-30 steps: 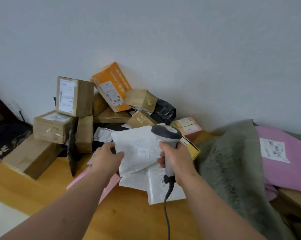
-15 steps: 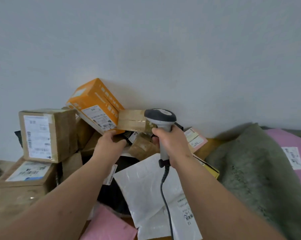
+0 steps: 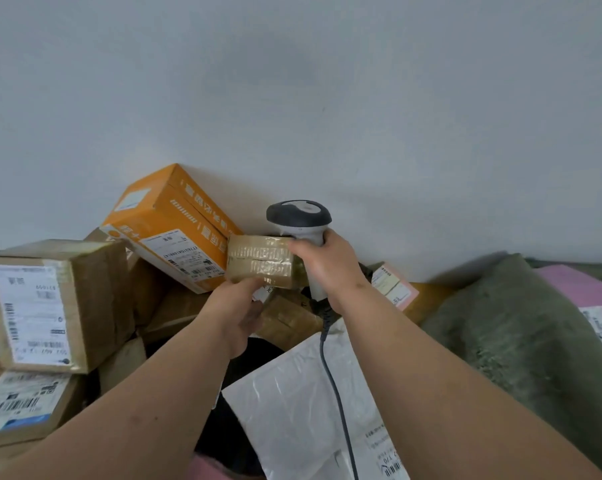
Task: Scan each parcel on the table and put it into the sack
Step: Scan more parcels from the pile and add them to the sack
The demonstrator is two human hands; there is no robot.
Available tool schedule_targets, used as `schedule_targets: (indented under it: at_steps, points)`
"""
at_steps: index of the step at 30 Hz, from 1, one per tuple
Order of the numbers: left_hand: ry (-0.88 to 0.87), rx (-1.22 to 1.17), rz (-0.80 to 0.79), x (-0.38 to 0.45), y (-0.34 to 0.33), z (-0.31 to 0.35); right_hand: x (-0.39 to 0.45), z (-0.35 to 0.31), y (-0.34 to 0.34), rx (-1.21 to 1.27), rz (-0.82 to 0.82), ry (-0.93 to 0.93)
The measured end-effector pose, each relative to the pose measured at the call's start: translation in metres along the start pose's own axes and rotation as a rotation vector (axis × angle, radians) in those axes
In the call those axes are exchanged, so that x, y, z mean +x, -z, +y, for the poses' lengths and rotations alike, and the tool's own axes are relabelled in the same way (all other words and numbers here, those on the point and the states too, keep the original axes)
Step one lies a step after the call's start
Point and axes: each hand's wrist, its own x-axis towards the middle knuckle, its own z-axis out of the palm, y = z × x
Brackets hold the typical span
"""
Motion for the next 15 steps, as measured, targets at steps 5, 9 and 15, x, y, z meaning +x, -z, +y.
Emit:
schedule_targets:
  at_steps: [5, 9, 15]
  points:
    - [0.077, -0.177, -0.006, 0.003, -0.002, 0.002, 0.001, 0.015, 0.004, 0.032, -0.065, -0.052]
    - [0.035, -0.177, 0.039, -0.001, -0.004, -0.005, -0.015, 0.023, 0.015, 0.039, -0.042, -0.024]
    - [-0.109, 0.021, 0.062, -0.017, -0.016, -0.017, -0.051, 0.042, 0.024, 0.217, 0.046, -0.003]
